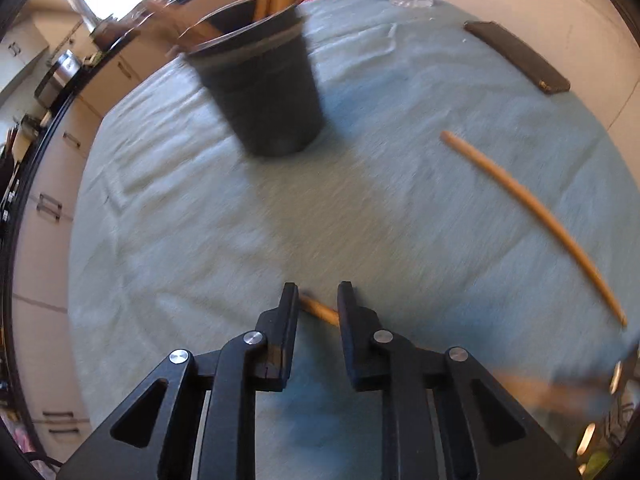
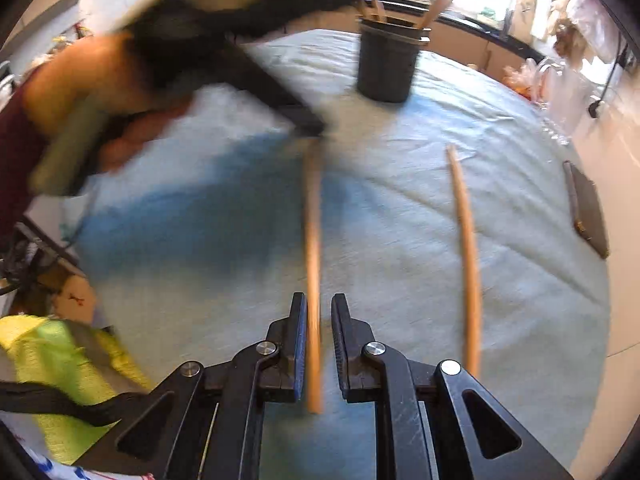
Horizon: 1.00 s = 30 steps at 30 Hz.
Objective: Organize utensils
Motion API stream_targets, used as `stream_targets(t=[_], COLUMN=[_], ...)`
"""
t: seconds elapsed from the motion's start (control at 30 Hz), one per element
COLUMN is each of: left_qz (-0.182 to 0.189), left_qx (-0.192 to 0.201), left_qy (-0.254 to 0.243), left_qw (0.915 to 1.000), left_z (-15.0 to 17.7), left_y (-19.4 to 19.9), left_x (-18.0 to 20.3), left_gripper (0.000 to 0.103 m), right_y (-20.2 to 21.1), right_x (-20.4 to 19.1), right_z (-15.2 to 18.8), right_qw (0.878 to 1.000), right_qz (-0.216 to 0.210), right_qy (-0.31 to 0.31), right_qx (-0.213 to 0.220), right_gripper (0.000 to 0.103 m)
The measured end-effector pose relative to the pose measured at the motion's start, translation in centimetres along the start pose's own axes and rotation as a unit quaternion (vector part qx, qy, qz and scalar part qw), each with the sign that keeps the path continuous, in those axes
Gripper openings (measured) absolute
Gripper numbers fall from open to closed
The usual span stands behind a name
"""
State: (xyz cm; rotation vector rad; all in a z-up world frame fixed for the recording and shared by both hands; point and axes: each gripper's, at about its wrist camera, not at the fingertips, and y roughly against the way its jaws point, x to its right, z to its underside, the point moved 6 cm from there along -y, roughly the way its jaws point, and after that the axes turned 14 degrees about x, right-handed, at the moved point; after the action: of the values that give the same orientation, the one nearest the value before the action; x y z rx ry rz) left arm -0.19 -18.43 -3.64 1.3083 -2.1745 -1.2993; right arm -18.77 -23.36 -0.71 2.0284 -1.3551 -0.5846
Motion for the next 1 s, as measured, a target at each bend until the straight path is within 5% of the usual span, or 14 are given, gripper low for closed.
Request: stream_targets(t=[0.2,0.5,0.6,0.67,0.8,1.0], left_qz=[0.033,0.062,0.099,0.11,0.144,0.17], left_qx=[-0.014,-0.004,0.023,0.047,0.093,0.103], left_qy=[0.044,0.055,0.059,0.045,-0.012,-0.123], left_qw=[0.9984,0.9966,0.9931,0.9918,0.9851,0.9722], left_z=[4.2,7.4,7.8,7.4,5.8,4.7], left_y=[1.9,4.5,6.7,7.9,9.1,8.0], left_x=[-1.8,-0.8,-0.7,-0.2,3.2,9.9], left_gripper=[0.016,0.016,0.016,0.021,0.044,0.044], right_y=[-2.5,-7.8,-4.8,-2.7,0.0,-0.4], right_x=[2.4,0.8,2.7,4.6,9.1,12.9], right_z=[-3.3,-8.4,-10.1,-9.8,-6.5,-2.7], right_qw=[1.0,0.999,0.995,0.993,0.99,0.986], right_qz=[0.018,-0.022,-0.024,0.0,0.053,0.091], right_qy=[-0.01,-0.028,-0.07,-0.076,-0.107,-0.14], right_qx=[0.02,0.028,0.073,0.092,0.071,0.028], right_gripper=[0.014,0.015,0.034,0.049,0.049,0.049])
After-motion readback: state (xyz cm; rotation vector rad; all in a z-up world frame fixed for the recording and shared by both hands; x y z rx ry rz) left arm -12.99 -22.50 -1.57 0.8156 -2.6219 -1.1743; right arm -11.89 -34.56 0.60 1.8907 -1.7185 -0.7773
